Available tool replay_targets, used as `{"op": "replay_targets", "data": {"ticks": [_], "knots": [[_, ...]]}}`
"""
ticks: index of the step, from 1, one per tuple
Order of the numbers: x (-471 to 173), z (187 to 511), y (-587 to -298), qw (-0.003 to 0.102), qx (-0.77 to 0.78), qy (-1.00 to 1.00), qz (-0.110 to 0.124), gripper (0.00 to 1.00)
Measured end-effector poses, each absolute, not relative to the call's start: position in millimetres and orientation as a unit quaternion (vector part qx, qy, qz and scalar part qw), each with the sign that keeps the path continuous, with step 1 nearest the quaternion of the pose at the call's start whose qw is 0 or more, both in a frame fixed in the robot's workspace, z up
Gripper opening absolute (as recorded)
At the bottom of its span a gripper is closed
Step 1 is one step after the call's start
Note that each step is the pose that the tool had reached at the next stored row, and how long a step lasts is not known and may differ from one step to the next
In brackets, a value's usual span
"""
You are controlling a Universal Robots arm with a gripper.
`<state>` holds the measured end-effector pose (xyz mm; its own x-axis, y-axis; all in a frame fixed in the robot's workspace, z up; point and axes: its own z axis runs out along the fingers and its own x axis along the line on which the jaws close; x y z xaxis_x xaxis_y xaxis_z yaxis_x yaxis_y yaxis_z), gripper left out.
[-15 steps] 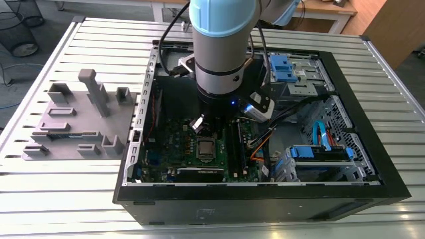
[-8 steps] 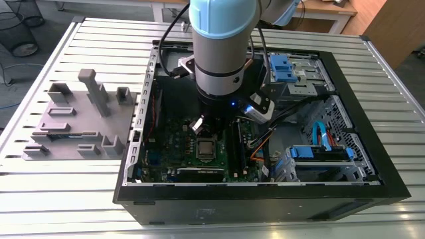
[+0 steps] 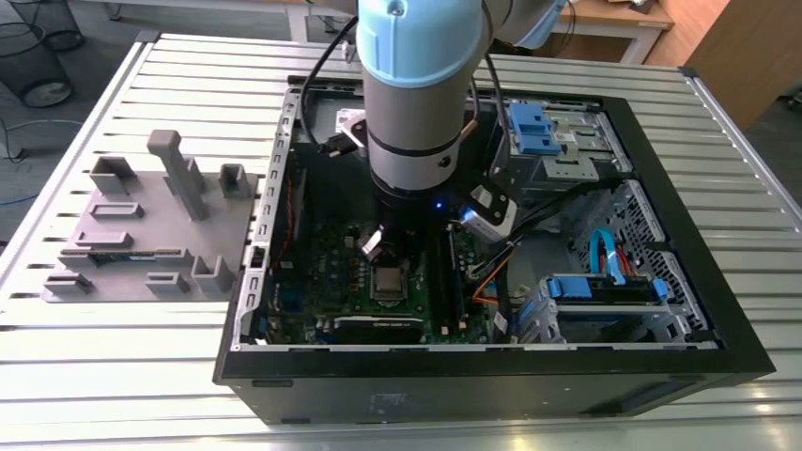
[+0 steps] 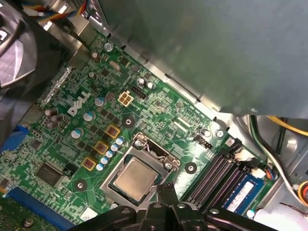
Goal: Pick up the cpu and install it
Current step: 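Install the first cpu locking lever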
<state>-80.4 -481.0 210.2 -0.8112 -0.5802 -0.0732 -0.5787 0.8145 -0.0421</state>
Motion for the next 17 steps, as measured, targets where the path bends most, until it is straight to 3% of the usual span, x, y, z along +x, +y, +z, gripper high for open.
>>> {"op": "replay_targets", "data": {"ticks": [17], "knots": [[-80.4,203.6,-482.4,0.041,-0.302,0.952,-0.009,0.11]]}}
